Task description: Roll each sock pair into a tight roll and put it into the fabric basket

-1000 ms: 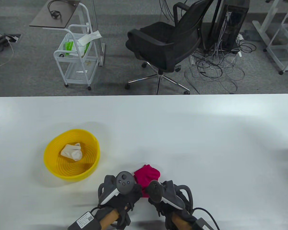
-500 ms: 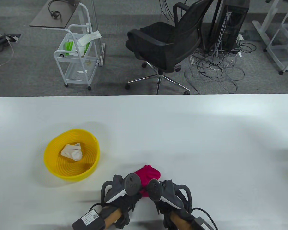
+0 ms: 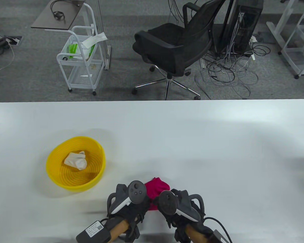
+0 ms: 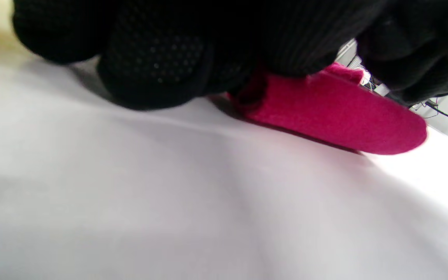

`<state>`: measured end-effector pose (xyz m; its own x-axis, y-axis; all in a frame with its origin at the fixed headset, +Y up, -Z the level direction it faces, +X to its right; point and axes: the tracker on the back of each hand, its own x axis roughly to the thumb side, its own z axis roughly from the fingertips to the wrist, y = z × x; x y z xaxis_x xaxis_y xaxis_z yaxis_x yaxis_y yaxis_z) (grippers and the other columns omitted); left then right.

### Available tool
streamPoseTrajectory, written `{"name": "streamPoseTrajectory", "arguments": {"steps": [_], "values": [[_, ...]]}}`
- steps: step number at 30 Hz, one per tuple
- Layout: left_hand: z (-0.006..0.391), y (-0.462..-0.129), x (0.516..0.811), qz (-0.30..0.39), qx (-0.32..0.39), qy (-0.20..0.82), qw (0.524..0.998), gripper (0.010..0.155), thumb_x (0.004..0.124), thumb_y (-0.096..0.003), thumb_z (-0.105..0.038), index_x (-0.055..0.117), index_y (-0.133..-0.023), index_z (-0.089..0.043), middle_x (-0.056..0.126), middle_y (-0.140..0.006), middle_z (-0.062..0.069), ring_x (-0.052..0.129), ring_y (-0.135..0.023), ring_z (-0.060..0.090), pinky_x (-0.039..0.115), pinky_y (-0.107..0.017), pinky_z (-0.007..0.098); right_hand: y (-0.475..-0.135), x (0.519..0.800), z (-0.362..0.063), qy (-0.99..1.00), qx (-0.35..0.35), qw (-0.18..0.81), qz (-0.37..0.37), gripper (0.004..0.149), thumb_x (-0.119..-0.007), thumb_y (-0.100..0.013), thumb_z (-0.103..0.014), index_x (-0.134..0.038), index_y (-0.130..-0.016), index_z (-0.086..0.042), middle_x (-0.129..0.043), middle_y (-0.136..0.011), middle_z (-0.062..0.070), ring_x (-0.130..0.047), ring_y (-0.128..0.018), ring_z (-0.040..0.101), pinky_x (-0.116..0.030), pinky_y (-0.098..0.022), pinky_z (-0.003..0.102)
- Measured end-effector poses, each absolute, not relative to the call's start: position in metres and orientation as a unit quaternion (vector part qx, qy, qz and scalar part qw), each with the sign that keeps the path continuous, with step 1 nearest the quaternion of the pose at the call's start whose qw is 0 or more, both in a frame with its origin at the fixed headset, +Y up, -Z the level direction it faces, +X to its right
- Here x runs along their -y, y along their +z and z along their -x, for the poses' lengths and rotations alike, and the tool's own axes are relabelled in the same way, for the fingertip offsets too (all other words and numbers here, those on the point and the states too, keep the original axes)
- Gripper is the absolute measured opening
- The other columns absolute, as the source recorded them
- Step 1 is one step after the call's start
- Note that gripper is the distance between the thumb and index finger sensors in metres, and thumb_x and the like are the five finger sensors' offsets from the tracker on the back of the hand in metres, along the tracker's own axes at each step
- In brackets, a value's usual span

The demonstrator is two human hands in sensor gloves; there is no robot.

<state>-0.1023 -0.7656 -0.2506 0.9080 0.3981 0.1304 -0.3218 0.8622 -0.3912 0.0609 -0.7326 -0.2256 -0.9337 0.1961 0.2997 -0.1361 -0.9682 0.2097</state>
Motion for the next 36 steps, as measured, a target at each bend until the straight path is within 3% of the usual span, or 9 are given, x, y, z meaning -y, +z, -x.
{"name": "streamPoseTrajectory", "arguments": {"steps": [20, 25, 33, 36], "values": [[0.107, -0.249, 0.759, 0.159, 0.116, 0.192, 0.962, 0.048, 0.079, -0.0376, -0.044, 0.093, -0.078, -0.021, 0.099, -0.063, 0.006, 0.102, -0.039, 0.023, 0.081, -0.039, 0.046, -0.233, 0.754, -0.061, 0.982, -0.141, 0.033, -0.119, 0.051, -0.086, -0.038, -0.046, -0.075, -0.088, -0.041, -0.081, -0.096, -0.014, -0.086, -0.086, 0.016, -0.069, -0.067, 0.052], [0.107, -0.246, 0.746, 0.120, 0.129, 0.184, 0.967, 0.052, 0.082, -0.0358, -0.047, 0.090, -0.082, -0.024, 0.096, -0.067, 0.008, 0.101, -0.044, 0.024, 0.080, -0.041, 0.046, -0.235, 0.757, -0.061, 0.985, -0.132, 0.046, -0.101, 0.046, -0.081, -0.041, -0.044, -0.076, -0.087, -0.041, -0.083, -0.093, -0.014, -0.087, -0.084, 0.015, -0.069, -0.067, 0.051], [0.098, -0.245, 0.758, 0.155, 0.139, 0.136, 0.968, 0.058, 0.090, -0.0318, -0.047, 0.088, -0.084, -0.021, 0.095, -0.070, 0.007, 0.100, -0.046, 0.024, 0.079, -0.043, 0.047, -0.235, 0.757, -0.060, 0.988, -0.114, 0.052, -0.091, 0.043, -0.079, -0.042, -0.041, -0.078, -0.085, -0.041, -0.087, -0.089, -0.014, -0.090, -0.081, 0.014, -0.071, -0.066, 0.050], [0.093, -0.246, 0.759, 0.138, 0.144, 0.115, 0.973, 0.053, 0.091, -0.0329, -0.042, 0.089, -0.081, -0.020, 0.096, -0.067, 0.007, 0.100, -0.044, 0.023, 0.080, -0.042, 0.047, -0.236, 0.757, -0.061, 0.987, -0.117, 0.064, -0.086, 0.042, -0.078, -0.042, -0.040, -0.079, -0.085, -0.040, -0.087, -0.088, -0.013, -0.090, -0.081, 0.014, -0.071, -0.066, 0.050]]}}
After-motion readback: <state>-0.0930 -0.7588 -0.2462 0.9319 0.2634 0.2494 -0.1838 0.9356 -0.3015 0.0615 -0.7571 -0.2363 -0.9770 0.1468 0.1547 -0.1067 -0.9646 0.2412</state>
